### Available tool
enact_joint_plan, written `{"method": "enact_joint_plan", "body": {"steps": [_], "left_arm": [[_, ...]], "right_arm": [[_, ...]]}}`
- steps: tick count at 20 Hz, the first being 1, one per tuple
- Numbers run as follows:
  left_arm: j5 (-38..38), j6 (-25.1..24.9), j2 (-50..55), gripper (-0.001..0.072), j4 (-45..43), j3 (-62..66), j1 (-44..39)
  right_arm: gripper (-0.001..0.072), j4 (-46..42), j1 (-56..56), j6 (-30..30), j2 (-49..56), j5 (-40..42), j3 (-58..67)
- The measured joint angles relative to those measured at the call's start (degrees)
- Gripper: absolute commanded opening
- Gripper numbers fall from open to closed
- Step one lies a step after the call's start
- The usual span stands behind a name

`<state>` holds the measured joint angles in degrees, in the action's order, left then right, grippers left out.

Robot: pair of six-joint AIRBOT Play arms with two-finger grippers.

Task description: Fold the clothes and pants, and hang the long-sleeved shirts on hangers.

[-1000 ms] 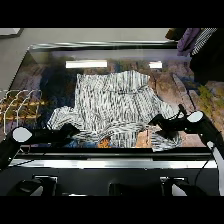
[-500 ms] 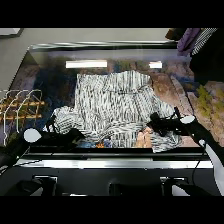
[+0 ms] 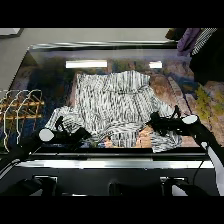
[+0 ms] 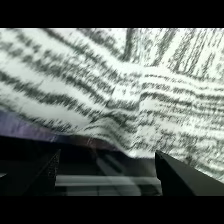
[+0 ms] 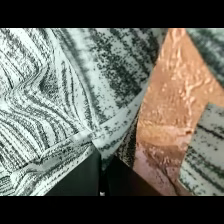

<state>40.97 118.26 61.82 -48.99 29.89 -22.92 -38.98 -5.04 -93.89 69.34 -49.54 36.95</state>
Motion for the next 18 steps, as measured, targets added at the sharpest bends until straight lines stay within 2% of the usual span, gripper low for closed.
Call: {"method": "enact_joint_plan", "body": {"steps": [2,3,5,6,11,18], "left_arm": [[-4.1,0.2,1.7,0.0679,2.1,0.0,-1.2],[-5.7,0.3,2.5,0.0597,2.9,0.0,-1.7],[-8.2,0.8,3.8,0.0085,4.1,0.0,-2.4],[-8.9,1.0,4.2,0.0031,4.4,0.0,-2.7],[-9.4,1.5,3.7,0.0026,5.2,0.4,-2.4],[-0.4,1.8,-6.1,0.0025,-1.4,0.5,0.0]], "right_arm": [[0.0029,-0.2,0.0,0.2,-0.5,-1.1,0.0],[0.0029,-0.3,0.0,0.2,-0.8,-1.5,0.0],[0.0029,-0.5,0.0,0.2,-1.6,-2.1,0.0],[0.0029,-0.6,0.0,0.2,-2.2,-2.3,0.0],[0.0029,-2.7,0.0,-1.0,-6.8,-3.8,0.0],[0.0029,-13.0,0.0,-7.3,-16.5,-10.2,0.0]]}}
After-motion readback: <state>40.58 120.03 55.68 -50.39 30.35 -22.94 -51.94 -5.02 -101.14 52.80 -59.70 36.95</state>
